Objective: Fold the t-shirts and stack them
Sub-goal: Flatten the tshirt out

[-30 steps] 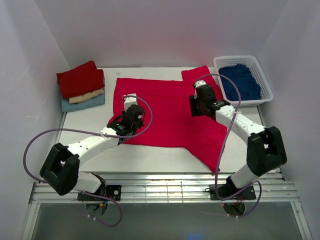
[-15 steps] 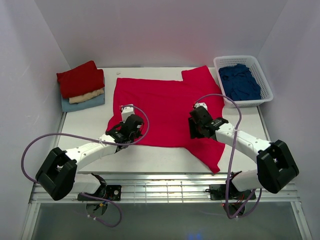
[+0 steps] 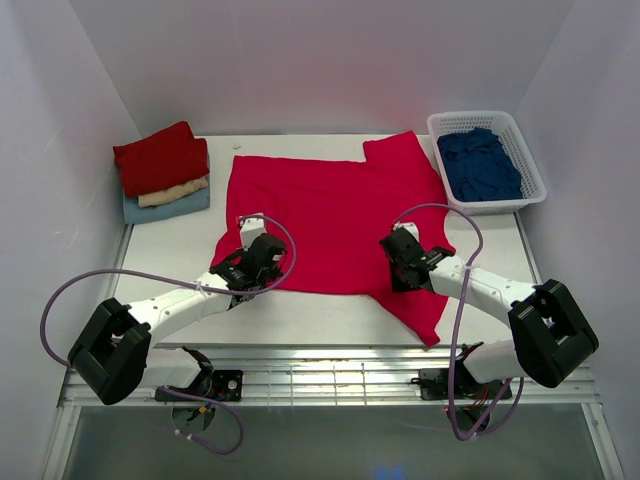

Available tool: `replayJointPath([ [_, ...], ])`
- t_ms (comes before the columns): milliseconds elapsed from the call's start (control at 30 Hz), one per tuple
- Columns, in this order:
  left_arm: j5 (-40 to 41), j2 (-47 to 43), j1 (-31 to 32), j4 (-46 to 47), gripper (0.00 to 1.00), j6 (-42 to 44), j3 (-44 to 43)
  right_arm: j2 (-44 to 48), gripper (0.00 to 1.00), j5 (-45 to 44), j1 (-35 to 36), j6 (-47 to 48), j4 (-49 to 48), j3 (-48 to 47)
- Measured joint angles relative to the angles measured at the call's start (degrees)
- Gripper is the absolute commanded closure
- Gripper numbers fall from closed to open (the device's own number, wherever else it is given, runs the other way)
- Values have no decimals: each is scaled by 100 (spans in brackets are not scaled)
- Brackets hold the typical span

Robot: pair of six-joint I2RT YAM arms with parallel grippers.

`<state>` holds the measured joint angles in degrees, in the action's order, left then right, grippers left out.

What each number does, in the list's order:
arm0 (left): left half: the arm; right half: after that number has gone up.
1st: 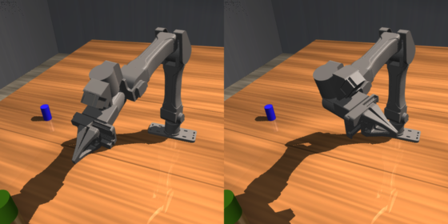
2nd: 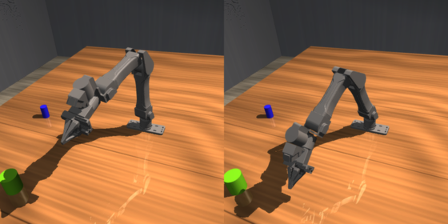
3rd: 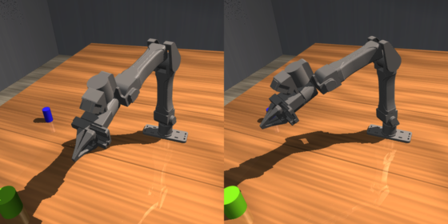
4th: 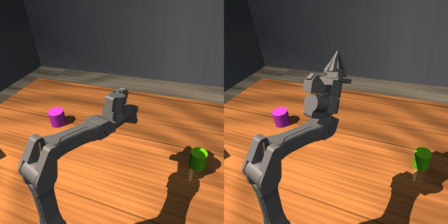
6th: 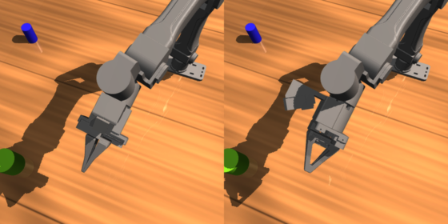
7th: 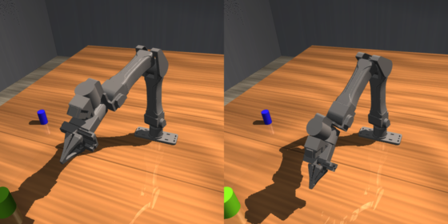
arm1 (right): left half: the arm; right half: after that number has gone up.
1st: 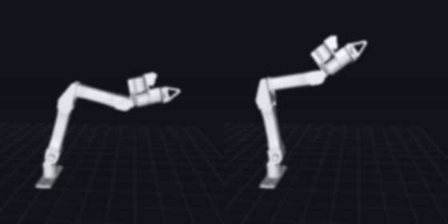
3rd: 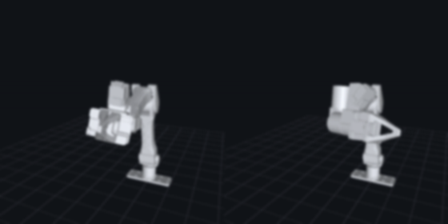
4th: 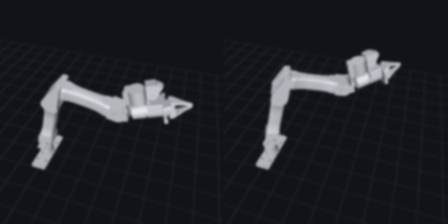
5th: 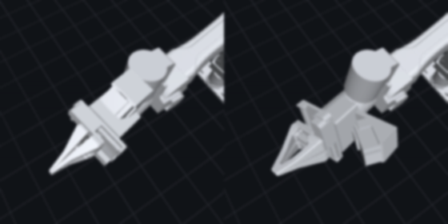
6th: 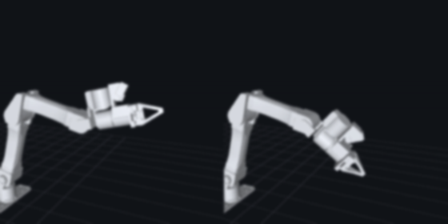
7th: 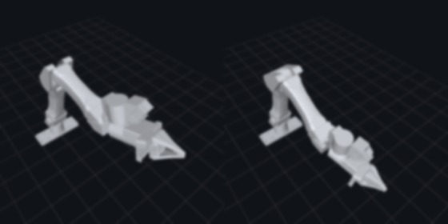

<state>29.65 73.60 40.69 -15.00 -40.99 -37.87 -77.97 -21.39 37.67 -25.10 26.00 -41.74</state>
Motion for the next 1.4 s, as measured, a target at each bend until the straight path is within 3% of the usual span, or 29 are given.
replayJointPath([
  [300,63,-136,0,-22,100,-42,17,0,67,59,2,9,-225,28],
  [500,101,-197,0,-120,100,-50,146,-120,70,122,2,13,-361,28],
  [700,168,-461,0,-201,100,-59,175,-267,83,221,2,28,-422,33],
  [767,201,-522,0,-219,100,-59,179,-267,92,229,2,39,-446,37],
  [967,254,-562,0,-267,100,-72,195,-192,92,245,70,24,-426,39],
  [1400,254,-557,0,-297,100,-151,221,997,92,632,927,-153,-76,275],
])
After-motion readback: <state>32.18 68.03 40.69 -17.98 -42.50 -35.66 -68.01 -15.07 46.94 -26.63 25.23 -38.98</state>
